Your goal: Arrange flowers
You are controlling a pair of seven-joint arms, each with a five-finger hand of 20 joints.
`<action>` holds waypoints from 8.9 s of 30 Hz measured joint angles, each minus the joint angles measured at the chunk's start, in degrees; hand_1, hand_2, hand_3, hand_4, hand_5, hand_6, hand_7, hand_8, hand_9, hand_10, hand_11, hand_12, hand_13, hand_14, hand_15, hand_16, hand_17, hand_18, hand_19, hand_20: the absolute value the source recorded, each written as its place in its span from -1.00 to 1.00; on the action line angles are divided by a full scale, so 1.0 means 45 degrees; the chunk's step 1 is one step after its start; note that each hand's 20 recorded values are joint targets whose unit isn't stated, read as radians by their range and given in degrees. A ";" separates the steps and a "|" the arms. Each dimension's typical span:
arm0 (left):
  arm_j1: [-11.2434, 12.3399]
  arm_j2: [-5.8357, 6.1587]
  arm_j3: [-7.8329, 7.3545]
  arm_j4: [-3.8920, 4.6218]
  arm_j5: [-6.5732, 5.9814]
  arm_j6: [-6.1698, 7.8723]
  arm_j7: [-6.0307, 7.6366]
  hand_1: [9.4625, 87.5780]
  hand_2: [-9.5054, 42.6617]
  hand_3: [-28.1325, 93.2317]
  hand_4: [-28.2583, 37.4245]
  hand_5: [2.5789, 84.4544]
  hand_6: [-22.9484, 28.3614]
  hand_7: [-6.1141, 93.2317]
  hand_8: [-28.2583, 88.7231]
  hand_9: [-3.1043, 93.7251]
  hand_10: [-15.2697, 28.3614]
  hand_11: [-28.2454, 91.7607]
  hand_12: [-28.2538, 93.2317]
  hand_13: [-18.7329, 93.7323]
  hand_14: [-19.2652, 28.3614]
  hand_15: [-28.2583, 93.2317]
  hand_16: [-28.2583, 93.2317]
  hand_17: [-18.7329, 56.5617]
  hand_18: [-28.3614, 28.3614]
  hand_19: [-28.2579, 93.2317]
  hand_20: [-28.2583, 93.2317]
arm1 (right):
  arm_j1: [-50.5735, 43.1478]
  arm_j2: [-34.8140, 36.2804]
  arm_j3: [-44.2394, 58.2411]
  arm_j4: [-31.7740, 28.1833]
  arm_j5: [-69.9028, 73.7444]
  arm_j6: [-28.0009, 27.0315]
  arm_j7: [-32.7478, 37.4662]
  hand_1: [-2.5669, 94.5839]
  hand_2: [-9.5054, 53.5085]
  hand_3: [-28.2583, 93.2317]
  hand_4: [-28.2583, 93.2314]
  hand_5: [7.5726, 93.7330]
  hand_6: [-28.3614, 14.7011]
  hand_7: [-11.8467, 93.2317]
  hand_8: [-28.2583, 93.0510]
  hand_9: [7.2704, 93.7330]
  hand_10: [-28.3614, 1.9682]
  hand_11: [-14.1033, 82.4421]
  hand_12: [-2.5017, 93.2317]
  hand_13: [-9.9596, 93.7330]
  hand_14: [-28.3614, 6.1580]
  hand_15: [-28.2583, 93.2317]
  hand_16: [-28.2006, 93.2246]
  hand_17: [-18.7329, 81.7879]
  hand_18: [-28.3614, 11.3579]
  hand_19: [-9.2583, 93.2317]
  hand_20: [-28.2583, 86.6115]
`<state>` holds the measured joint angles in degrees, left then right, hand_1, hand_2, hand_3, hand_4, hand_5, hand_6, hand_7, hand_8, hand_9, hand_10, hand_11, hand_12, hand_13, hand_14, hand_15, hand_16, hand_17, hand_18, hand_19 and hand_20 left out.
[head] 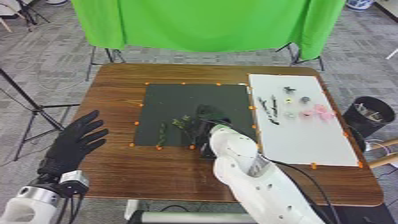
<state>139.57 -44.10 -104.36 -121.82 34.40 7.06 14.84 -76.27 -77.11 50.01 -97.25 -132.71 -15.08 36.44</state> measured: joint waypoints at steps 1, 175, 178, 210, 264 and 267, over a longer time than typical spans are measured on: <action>0.0006 0.0000 0.0000 -0.0001 -0.0002 0.0001 0.0010 -0.61 -0.80 0.61 -0.86 -0.41 0.00 -0.47 -0.70 -0.47 0.27 -0.18 -0.28 -0.33 0.50 -0.04 -0.55 -0.75 0.81 0.15 -0.42 | -0.0027 -0.0006 0.0090 -0.0057 -0.0019 -0.0052 -0.0055 -0.60 -0.67 0.74 -0.88 0.85 0.38 0.02 -0.64 1.00 0.45 0.43 -0.12 0.93 0.42 0.74 0.02 0.55 -0.65 1.00 0.72; 0.0459 -0.0342 -0.0272 -0.0011 -0.0015 0.0017 0.0060 -0.61 -0.74 0.61 -0.88 -0.40 0.00 -0.47 -0.70 -0.47 0.27 -0.18 -0.28 -0.33 0.50 -0.04 -0.55 -0.75 0.81 0.15 -0.42 | -0.2086 0.3054 0.1799 -0.1528 -0.0718 0.1445 -0.1859 -0.46 -0.85 0.83 -0.84 0.44 0.24 0.20 -0.42 0.71 0.28 0.59 -0.05 0.74 0.28 0.82 0.03 0.36 -0.64 1.00 0.72; 0.0476 -0.0345 -0.0286 -0.0017 -0.0021 0.0020 0.0076 -0.61 -0.74 0.61 -0.87 -0.40 0.00 -0.47 -0.70 -0.47 0.27 -0.18 -0.28 -0.33 0.50 -0.04 -0.55 -0.75 0.81 0.16 -0.42 | -0.2088 0.3093 0.1886 -0.1643 -0.0828 0.1348 -0.1812 -0.50 -0.86 0.82 -0.83 0.44 0.23 0.26 -0.70 0.71 0.28 0.59 -0.05 0.74 0.28 0.82 0.04 0.36 -0.63 1.00 0.72; 0.0848 -0.0332 -0.0483 -0.0066 -0.0068 0.0107 0.0329 -0.61 -0.74 0.61 -0.88 -0.40 0.00 -0.47 -0.70 -0.47 0.26 -0.18 -0.28 -0.33 0.50 -0.04 -0.55 -0.75 0.81 0.16 -0.43 | -0.2951 0.7171 0.4383 -0.2000 -0.0880 0.1795 -0.0433 -0.35 -1.00 0.88 -0.94 -0.21 0.01 -0.08 -0.76 -0.04 -0.02 -0.11 -0.50 0.35 0.05 0.76 -0.14 0.11 -0.66 1.00 0.51; 0.0946 -0.0295 -0.0687 -0.0120 -0.0060 0.0032 0.0212 -0.62 -0.73 0.61 -0.88 -0.40 0.00 -0.47 -0.70 -0.47 0.27 -0.18 -0.28 -0.33 0.50 -0.04 -0.55 -0.75 0.81 0.15 -0.43 | -0.0179 0.7526 0.0450 -0.0477 -0.2587 0.5836 -0.1928 0.05 -1.00 0.85 -0.99 0.46 0.36 0.12 -0.39 0.83 0.55 -0.29 0.09 0.73 0.41 0.75 -0.03 0.36 -0.56 1.00 0.65; 0.0940 -0.0271 -0.0746 -0.0124 -0.0053 0.0030 0.0185 -0.62 -0.73 0.61 -0.88 -0.40 0.00 -0.47 -0.70 -0.47 0.27 -0.18 -0.28 -0.33 0.50 -0.04 -0.55 -0.75 0.81 0.15 -0.42 | 0.0634 0.7071 -0.0200 -0.0505 -0.2434 0.5886 -0.2575 0.05 -1.00 0.85 -0.99 0.46 0.36 0.12 -0.39 0.83 0.56 -0.29 0.08 0.73 0.41 0.75 -0.03 0.36 -0.55 1.00 0.64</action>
<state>143.80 -45.32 -107.71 -122.37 34.16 7.19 15.67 -73.41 -45.29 49.11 -99.53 -143.66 11.41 24.85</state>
